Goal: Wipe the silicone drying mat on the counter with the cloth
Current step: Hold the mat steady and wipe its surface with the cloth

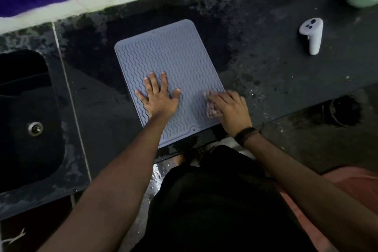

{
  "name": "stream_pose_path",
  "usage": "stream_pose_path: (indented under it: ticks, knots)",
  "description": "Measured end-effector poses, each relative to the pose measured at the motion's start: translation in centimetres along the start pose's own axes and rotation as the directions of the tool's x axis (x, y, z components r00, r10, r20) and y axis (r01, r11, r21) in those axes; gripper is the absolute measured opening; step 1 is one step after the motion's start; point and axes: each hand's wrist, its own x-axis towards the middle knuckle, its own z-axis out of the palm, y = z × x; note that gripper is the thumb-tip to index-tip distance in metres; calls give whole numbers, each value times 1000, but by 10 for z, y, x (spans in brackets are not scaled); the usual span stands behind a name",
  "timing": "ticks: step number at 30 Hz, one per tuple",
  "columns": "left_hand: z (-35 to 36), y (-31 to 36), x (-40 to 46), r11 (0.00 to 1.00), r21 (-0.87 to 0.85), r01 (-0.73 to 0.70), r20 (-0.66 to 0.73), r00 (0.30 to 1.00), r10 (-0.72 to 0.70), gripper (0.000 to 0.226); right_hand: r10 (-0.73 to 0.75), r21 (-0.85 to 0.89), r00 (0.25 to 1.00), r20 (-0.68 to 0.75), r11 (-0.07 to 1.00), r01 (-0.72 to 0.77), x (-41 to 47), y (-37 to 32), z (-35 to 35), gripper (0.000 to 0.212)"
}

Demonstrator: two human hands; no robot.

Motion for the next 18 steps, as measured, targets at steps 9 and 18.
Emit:
stream_pose_path:
  ticks: [9,18]
  knots:
    - [0,1,-2,1000,-13,3,-45,999,-3,70,-157,-14,970,184,987,163,24,-38,33,68]
    - [6,-2,-3,1000,2,4,-63,998,-4,70,-305,-69,947,99,947,313,45,6,-2,54]
